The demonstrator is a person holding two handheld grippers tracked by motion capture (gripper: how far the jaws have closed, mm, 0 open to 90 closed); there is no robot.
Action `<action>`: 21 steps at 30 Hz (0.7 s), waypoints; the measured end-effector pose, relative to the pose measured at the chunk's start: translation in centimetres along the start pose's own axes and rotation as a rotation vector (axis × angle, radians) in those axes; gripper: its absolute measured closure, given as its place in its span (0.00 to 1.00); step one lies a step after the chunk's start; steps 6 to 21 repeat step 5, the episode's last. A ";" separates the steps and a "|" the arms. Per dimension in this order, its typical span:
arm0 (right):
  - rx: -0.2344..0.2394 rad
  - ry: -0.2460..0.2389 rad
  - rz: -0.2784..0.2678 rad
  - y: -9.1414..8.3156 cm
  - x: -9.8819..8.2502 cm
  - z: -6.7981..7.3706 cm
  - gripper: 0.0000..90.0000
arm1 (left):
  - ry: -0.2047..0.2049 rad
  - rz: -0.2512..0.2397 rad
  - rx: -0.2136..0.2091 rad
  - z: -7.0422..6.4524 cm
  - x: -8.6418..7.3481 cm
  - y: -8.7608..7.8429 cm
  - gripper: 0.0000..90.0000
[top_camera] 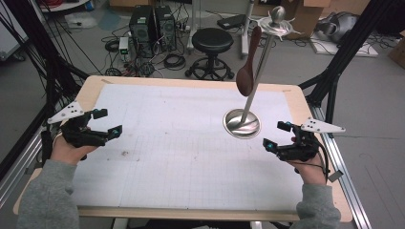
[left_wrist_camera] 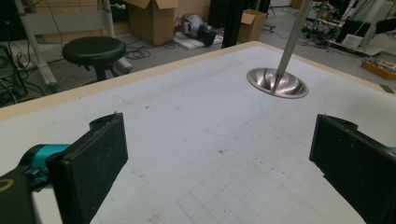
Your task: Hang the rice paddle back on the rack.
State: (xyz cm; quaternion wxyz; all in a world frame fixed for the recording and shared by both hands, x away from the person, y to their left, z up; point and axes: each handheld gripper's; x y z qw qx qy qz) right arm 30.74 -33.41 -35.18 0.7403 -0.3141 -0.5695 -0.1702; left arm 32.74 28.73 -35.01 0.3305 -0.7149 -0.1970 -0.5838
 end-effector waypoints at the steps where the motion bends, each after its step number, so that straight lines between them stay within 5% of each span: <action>1: -0.001 0.001 0.000 0.0 0.0 0.0 0.00 | 0.000 -0.008 0.006 -0.1 0.1 -0.2 0.05; 5: 0.004 0.001 -0.001 0.1 0.0 0.1 0.01 | 0.000 -0.040 0.031 -0.3 0.3 -0.8 0.05; 21: 0.004 0.001 -0.001 0.1 0.0 0.1 0.01 | 0.000 -0.040 0.031 -0.3 0.3 -0.8 0.05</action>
Point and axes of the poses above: each handheld gripper's, and its own axes: y roughly forward along the jaws, x roughly out of its top, z roughly to its left, and after that the axes turned 1 degree about -z, right-handed
